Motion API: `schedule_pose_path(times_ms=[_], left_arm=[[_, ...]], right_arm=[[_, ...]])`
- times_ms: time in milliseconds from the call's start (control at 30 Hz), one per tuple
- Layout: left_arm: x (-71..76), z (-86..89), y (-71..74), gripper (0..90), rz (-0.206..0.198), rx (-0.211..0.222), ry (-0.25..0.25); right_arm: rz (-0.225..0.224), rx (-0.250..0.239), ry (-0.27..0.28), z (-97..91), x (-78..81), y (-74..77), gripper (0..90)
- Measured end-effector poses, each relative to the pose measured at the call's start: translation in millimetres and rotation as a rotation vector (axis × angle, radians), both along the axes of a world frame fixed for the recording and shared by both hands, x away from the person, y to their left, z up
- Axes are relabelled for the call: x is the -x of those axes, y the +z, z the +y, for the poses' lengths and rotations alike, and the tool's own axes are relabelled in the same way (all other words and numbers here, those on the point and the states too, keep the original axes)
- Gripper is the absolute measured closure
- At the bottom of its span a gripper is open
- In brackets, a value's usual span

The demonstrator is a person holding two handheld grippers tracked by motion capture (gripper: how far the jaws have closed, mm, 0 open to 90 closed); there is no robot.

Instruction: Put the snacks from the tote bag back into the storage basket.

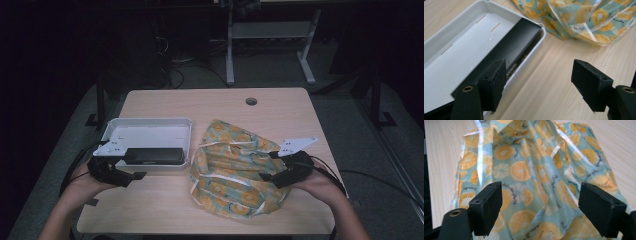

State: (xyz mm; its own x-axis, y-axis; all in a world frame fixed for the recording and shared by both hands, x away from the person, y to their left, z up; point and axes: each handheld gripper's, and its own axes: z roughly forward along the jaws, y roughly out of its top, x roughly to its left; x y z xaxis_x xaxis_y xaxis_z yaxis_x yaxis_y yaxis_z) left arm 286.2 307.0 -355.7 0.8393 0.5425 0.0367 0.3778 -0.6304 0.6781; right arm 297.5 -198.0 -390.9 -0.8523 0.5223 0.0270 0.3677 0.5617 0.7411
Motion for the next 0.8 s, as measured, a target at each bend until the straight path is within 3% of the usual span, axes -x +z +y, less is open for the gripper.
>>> schedule_pose_path(times_ms=[133,300,567,800], left_arm=[[7.5,-8.3,-10.8,28.3,0.006,0.008,0.002],[12.7,-17.6,-25.4,28.3,-0.007,-0.001,0.0],[15.3,-26.1,-43.9,28.2,0.008,0.018,0.019],[21.4,-27.3,-61.3,27.5,0.028,-0.01,0.045]], right_arm=[[-0.003,-0.006,-0.013,-5.9,4.1,-3.2,18.6],[-0.006,-0.024,-0.066,-22.0,13.0,-5.5,18.6],[-0.001,-0.037,-0.146,-46.0,29.6,-14.9,17.9],[0.0,-0.045,-0.233,-65.0,45.9,-25.3,17.9]])
